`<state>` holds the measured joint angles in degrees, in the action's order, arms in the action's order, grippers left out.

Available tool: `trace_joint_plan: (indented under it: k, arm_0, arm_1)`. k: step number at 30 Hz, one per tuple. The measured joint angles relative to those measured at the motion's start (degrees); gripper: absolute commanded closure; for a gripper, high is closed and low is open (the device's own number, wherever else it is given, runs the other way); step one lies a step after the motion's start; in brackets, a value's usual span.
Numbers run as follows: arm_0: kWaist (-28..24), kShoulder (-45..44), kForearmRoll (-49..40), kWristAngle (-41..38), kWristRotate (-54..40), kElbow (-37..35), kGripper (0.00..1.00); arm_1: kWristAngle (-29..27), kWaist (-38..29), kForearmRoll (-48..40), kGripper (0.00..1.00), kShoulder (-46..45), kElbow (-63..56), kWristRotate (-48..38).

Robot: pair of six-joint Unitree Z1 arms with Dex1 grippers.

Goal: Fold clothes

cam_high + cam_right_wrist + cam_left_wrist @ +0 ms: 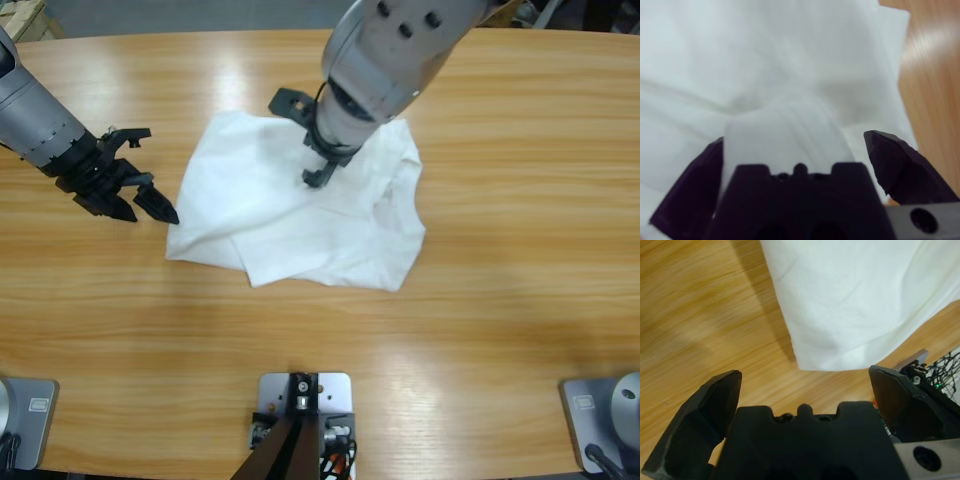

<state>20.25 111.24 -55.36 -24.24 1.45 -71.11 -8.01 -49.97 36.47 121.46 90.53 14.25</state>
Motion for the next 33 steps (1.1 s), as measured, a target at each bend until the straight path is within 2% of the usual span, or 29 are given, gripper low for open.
trace_joint_plan:
  k: [8,15,26,29,33]
  arm_0:
    - [0.0,0.0,0.0,-0.3,0.0,0.0,0.013]
    - [0.0,0.0,0.0,-0.3,0.0,0.0,0.013]
    - [0.0,0.0,0.0,-0.4,0.0,0.0,0.013]
    - [0.1,0.0,0.0,-0.4,0.0,0.0,0.013]
    - [0.1,0.0,0.0,-0.4,0.0,0.0,0.013]
  arm_1:
    - [0.3,-0.7,4.3,0.0,-2.4,-1.4,-4.0]
    - [5.8,-1.1,10.9,0.0,-3.9,-1.4,-11.4]
    - [11.2,-3.6,18.2,0.0,-4.6,-1.4,-20.4]
    - [11.2,-4.3,19.2,0.0,-5.6,-3.5,-25.8]
    - [7.5,-4.5,17.0,0.0,-13.1,-9.4,-33.4]
